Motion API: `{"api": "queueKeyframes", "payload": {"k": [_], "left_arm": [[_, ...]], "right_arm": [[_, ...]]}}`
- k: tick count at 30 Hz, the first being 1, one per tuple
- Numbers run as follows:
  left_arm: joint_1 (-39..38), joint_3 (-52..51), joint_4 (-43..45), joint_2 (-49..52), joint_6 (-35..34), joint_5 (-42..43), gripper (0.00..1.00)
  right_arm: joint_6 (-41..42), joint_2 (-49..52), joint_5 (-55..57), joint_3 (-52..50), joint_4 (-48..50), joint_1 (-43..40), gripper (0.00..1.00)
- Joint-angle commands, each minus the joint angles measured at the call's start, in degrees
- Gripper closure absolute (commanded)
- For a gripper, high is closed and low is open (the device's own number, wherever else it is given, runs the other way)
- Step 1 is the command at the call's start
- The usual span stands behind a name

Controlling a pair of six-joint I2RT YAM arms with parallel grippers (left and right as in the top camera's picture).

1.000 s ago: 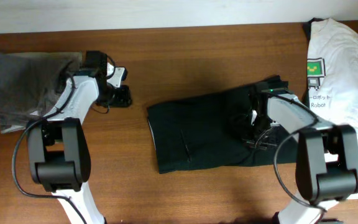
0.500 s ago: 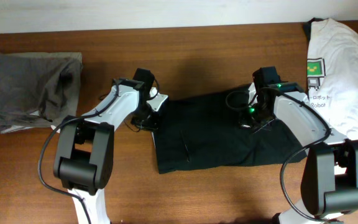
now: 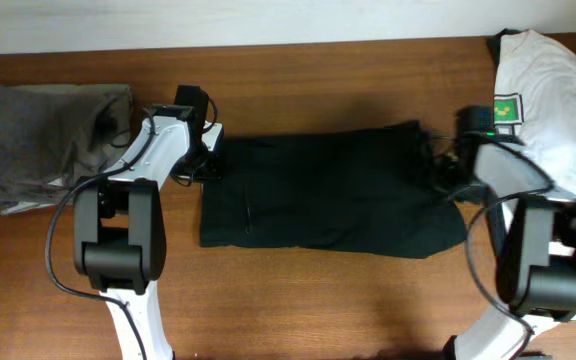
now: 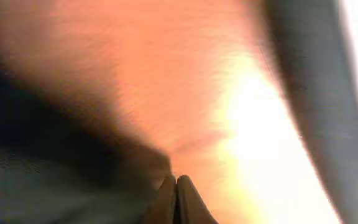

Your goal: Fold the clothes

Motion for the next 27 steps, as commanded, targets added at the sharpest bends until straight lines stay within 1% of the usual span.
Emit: {"api": "queueKeyframes", "payload": {"k": [1,2,3,4,5,6,7,8,9,10,12,13,14,15,16,18,19,20,21,22,25,27], "left_arm": [[1.1,0.0,0.1,3.1,1.2,-6.1,0.93],[1.1,1.1,-1.2,3.0,1.2,-6.1,0.92],[1.1,4.2,-4.8,2.3,1.1,-5.8,0.87],[1.1,7.5,-8.2,1.5,1.1,-4.1,0.83],[1.1,11.6,-12.0,0.3,1.1,-1.6,0.78],[1.1,15.3,-15.6,-1.0,1.1,0.3,0.73],[1.1,17.0,-17.2,-1.8,1.1,1.2,0.67],[1.1,20.0,-21.0,-3.5,1.1,2.8,0.57],[1.3,20.8,-24.0,-5.0,-0.2,3.0,0.45],[2.0,20.8,-26.6,-5.2,-1.7,3.0,0.40],[4.0,19.3,-28.5,-5.2,-2.0,4.5,0.36],[6.1,17.7,-28.8,-5.2,-1.9,7.2,0.34],[8.8,15.2,-28.0,-5.2,-1.8,9.9,0.32],[11.5,12.4,-27.0,-5.2,-0.4,14.6,0.30],[14.2,7.0,-25.3,-5.2,3.3,21.9,0.30],[15.9,-2.0,-20.7,-5.2,4.6,26.0,0.23],[15.9,-7.3,-16.3,-5.2,4.6,27.6,0.20],[15.9,-12.0,-11.7,-5.2,4.6,30.0,0.13],[15.9,-16.1,-7.1,-5.2,3.5,33.1,0.02],[15.9,-18.6,-4.1,-5.2,2.3,34.2,0.01],[15.8,-24.1,5.0,-5.2,-4.8,34.3,0.01],[15.1,-25.4,9.1,-5.2,-6.1,34.5,0.01]], "right_arm": [[-5.5,-2.4,-5.6,3.8,-3.7,-5.9,0.96],[-8.5,-4.0,-12.9,6.1,-5.6,-6.2,0.92],[-11.8,-6.6,-21.4,9.3,-8.9,-5.5,0.89],[-14.2,-9.0,-27.1,11.7,-12.4,-3.7,0.86],[-14.7,-10.8,-29.9,12.8,-14.9,-1.3,0.83],[-14.7,-12.0,-31.1,13.0,-16.4,1.8,0.77],[-14.7,-12.1,-31.0,13.0,-17.2,4.2,0.75],[-14.3,-11.6,-31.0,12.5,-17.6,8.9,0.73],[-12.3,-9.9,-30.8,10.8,-15.9,14.7,0.73],[-9.7,-7.3,-28.9,9.5,-13.9,18.6,0.75],[-7.2,-2.8,-26.6,8.1,-11.4,22.1,0.82],[-7.0,0.0,-26.0,7.6,-10.3,23.1,0.85],[-5.8,4.7,-25.8,7.5,-9.5,23.4,0.89],[-4.8,6.9,-25.3,7.5,-9.1,23.3,0.91],[-3.9,9.0,-24.5,7.5,-9.1,22.7,0.92],[-3.3,9.6,-23.7,7.5,-9.1,21.9,0.92],[-3.0,9.6,-23.5,7.6,-9.1,21.4,0.92],[-3.0,9.6,-23.4,7.6,-9.5,21.2,0.92],[-3.0,9.6,-23.4,7.6,-10.0,21.1,0.92],[-3.0,9.6,-23.4,7.6,-10.2,21.1,0.92],[-3.0,9.6,-23.4,7.6,-10.2,21.2,0.93],[-3.0,9.6,-23.5,7.6,-10.2,21.2,0.93]]}}
